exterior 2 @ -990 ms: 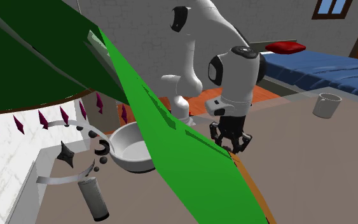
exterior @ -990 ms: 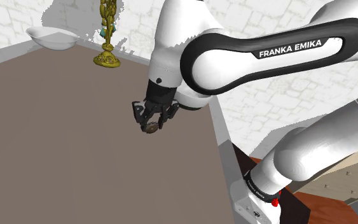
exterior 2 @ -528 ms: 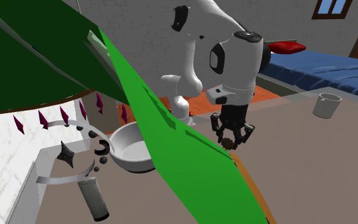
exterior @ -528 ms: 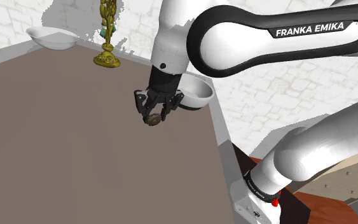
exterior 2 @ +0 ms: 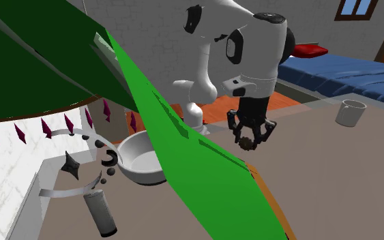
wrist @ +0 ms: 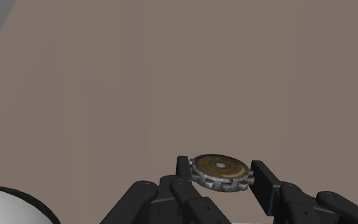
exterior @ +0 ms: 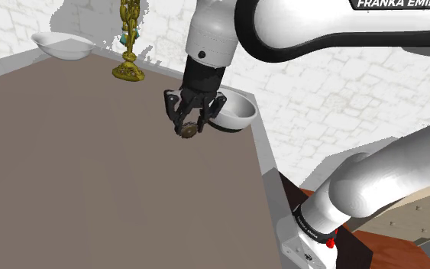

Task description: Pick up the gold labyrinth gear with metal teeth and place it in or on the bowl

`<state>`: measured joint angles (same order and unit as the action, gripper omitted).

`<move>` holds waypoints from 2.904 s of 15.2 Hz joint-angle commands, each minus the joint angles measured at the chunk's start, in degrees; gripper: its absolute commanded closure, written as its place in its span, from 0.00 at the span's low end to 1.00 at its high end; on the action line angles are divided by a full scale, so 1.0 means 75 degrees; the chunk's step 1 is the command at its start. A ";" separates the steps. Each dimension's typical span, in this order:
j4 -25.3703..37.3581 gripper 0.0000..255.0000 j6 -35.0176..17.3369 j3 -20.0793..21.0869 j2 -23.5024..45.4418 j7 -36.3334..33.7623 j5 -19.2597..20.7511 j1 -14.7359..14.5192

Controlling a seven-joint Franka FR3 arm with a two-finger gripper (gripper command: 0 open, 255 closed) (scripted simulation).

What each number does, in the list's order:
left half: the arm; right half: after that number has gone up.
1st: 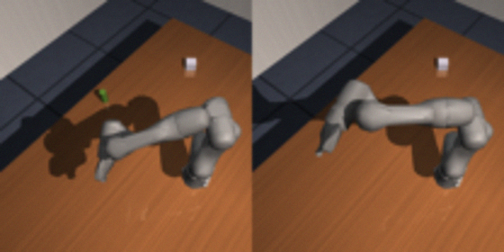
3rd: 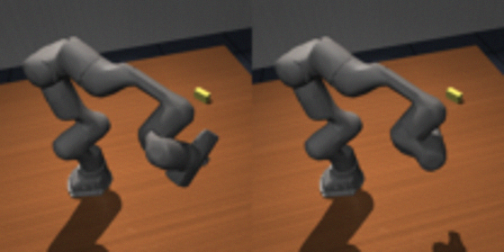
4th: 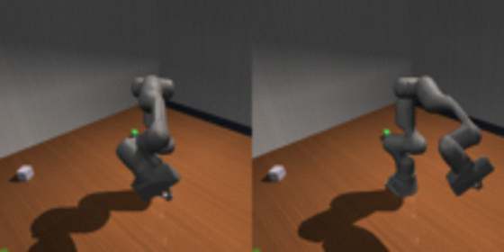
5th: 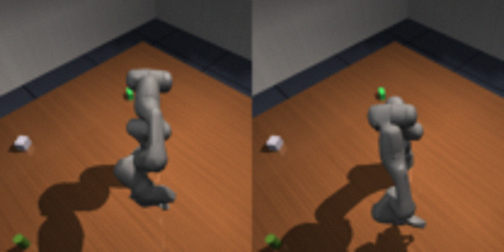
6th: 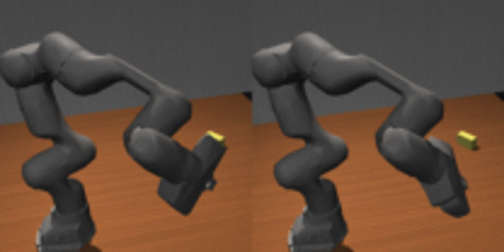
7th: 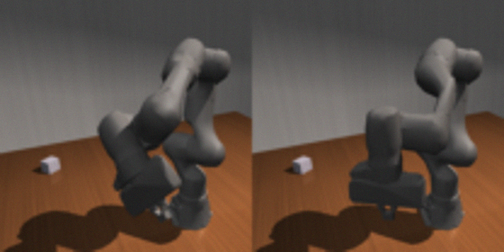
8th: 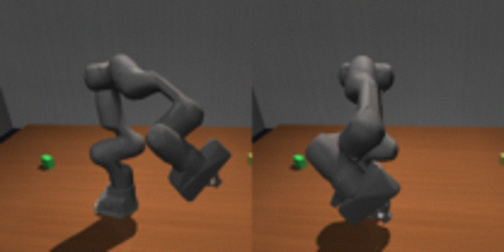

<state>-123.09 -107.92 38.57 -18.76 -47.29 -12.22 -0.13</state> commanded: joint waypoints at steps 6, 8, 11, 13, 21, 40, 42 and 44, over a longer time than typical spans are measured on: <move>0.0659 1.00 0.0720 -0.0110 -0.0063 -0.0013 0.0033 0.0025; 0.0860 1.00 0.0924 -0.0138 -0.0065 -0.0020 0.0049 0.0035; 0.1175 1.00 0.1229 -0.0175 -0.0053 -0.0035 0.0077 0.0053; 0.1293 1.00 0.1340 -0.0187 -0.0045 -0.0042 0.0088 0.0061; 0.0705 1.00 0.1405 -0.1411 -0.0534 0.1583 0.0214 0.0445; 0.0604 1.00 0.0975 -0.3239 0.0038 0.4199 0.1011 0.1459; 0.0396 1.00 0.0770 -0.3230 0.0035 0.4203 0.1004 0.1454; 0.0194 1.00 0.0565 -0.3219 0.0039 0.4205 0.0998 0.1449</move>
<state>-120.83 -103.06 14.45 -18.26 -15.85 -4.69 10.74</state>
